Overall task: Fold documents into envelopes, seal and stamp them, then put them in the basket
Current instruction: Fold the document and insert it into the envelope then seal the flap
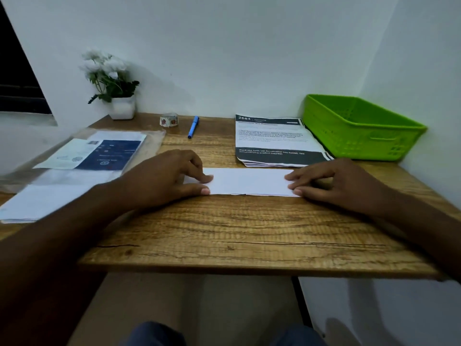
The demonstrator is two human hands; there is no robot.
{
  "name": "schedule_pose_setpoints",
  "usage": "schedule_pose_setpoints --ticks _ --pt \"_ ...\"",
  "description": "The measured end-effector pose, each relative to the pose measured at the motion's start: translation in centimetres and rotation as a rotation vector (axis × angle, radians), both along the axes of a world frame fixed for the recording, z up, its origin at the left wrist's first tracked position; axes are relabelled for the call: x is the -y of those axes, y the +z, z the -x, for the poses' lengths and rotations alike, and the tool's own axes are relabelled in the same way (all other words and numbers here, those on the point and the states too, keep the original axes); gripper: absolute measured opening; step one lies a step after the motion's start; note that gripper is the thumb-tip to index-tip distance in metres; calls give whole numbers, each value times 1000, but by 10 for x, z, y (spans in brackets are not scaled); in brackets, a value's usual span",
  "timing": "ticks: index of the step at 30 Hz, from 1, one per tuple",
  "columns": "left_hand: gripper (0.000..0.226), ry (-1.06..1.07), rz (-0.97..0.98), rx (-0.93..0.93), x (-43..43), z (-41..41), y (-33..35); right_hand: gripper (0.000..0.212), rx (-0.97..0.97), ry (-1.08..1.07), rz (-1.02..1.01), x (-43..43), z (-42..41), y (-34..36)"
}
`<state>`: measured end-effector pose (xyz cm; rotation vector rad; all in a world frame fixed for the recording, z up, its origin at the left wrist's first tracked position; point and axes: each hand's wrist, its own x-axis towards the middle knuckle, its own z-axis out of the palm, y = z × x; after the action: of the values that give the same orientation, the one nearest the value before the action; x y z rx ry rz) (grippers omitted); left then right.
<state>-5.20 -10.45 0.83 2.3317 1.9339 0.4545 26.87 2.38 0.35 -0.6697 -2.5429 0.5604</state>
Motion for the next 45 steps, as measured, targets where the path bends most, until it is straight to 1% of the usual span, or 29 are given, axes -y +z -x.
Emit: schedule_pose_setpoints --ticks 2,4,6,7,9,11,14,17,19,21,23,25,28,31,34,37,40,42,43,45 --pt "45 41 -56 -63 14 -4 -2 9 22 -35 -51 -1 1 3" --pt "48 70 -129 -105 30 -9 -6 10 40 -47 -99 -1 7 7" --pt "53 95 -181 -75 45 -10 -9 17 42 -27 -128 1 19 10" --pt "52 110 -192 -53 52 -7 -9 18 50 -10 -147 3 27 11" --pt "49 145 -196 -25 62 0 -8 19 59 32 -175 7 46 13" --pt "52 156 -213 29 72 11 -6 19 56 83 -204 13 69 16" --pt "51 133 -249 53 89 23 -2 8 65 157 -237 24 107 22" --pt "54 169 -295 51 109 35 4 4 50 228 -269 41 147 28" --pt "59 234 -289 48 122 47 8 4 48 271 -284 52 170 30" --pt "59 294 -232 86 137 69 10 6 65 315 -285 62 191 29" --pt "62 311 -177 71 151 90 11 11 102 342 -298 71 206 29" --pt "60 299 -155 54 162 104 13 13 119 377 -309 80 217 27" --pt "45 255 -167 77 168 112 10 11 101 423 -303 89 228 21" --pt "34 229 -202 45 170 118 4 15 70 448 -303 97 239 16" --pt "36 195 -184 9 168 122 4 23 58 471 -314 108 251 13" --pt "33 160 -159 -5 167 124 7 29 75 485 -357 119 261 11" --pt "48 160 -191 -62 167 126 8 32 89 468 -405 127 267 9" --pt "52 155 -231 -48 166 128 7 31 90 447 -441 129 269 7" --pt "50 154 -241 -24 165 128 8 27 84 442 -448 129 269 6" --pt "37 160 -223 47 164 128 6 24 85 439 -438 129 270 4"
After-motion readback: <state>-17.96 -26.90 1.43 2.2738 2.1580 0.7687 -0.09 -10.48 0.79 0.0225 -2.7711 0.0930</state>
